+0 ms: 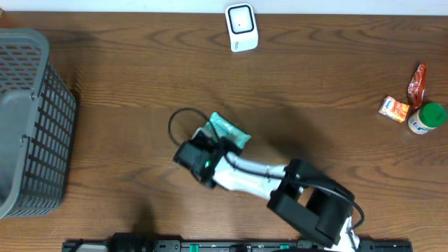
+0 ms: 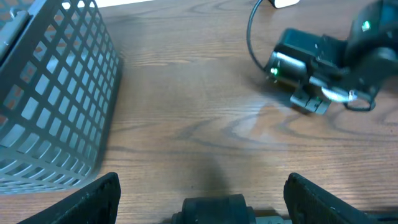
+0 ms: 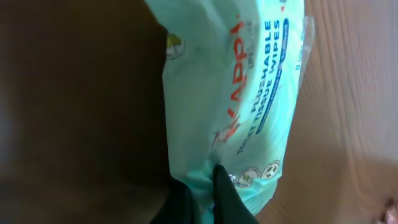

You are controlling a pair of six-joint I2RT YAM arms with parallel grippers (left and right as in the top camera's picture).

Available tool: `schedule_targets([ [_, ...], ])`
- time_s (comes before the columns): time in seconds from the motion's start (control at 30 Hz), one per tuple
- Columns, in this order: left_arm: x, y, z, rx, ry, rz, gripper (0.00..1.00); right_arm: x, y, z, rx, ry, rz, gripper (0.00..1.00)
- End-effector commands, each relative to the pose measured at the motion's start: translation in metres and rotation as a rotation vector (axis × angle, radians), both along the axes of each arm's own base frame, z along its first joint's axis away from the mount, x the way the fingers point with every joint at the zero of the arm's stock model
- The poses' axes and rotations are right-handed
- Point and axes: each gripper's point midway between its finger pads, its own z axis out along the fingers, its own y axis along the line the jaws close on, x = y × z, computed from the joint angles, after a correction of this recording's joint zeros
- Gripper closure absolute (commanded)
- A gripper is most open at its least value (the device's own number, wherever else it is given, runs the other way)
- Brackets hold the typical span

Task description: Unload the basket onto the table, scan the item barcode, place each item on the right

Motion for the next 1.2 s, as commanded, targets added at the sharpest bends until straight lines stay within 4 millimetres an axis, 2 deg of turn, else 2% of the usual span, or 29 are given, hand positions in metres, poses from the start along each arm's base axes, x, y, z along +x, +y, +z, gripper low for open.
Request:
schedule_targets([
  [0.0, -0.001, 0.001, 0.000, 0.013, -0.003, -0.001, 0.16, -0.017, 0.001, -0.015, 0.048, 0.179, -0.096, 0.99],
  [0.2, -0.001, 0.001, 0.000, 0.013, -0.004, -0.001, 0.16, -0.014, 0.061, 0.107, 0.387, 0.242, -0.029, 0.99],
  [0.3, -0.001, 0.001, 0.000, 0.013, -0.003, -0.001, 0.16, -0.025, 0.071, 0.146, 0.573, 0.350, 0.013, 0.99],
  [0.4, -0.001, 0.001, 0.000, 0.013, -0.004, -0.001, 0.16, -0.032, 0.063, 0.166, 0.700, 0.491, 0.016, 0.99],
  [0.5, -0.001, 0.001, 0.000, 0.013, -0.004, -0.001, 0.16, -0.032, 0.045, 0.166, 0.779, 0.647, -0.006, 0.99],
  [0.63, -0.001, 0.001, 0.000, 0.013, -0.004, -0.001, 0.16, -0.036, 0.031, 0.168, 1.001, 0.902, 0.107, 0.99],
  [0.7, -0.001, 0.001, 0.000, 0.013, -0.004, -0.001, 0.16, -0.031, 0.018, 0.159, 1.075, 0.962, 0.113, 0.99],
  [0.8, -0.001, 0.001, 0.000, 0.013, -0.004, -0.001, 0.16, -0.022, 0.000, 0.135, 1.119, 1.015, 0.046, 0.99],
  [1.03, -0.001, 0.001, 0.000, 0.013, -0.003, -0.001, 0.16, -0.003, -0.025, 0.069, 1.185, 1.111, -0.123, 0.99],
  [1.07, -0.001, 0.001, 0.000, 0.013, -0.004, -0.001, 0.16, 0.001, -0.031, 0.060, 1.170, 1.104, -0.148, 0.96],
  [1.17, -0.001, 0.001, 0.000, 0.013, -0.004, -0.001, 0.16, 0.010, -0.054, 0.033, 1.069, 1.058, -0.249, 0.40],
])
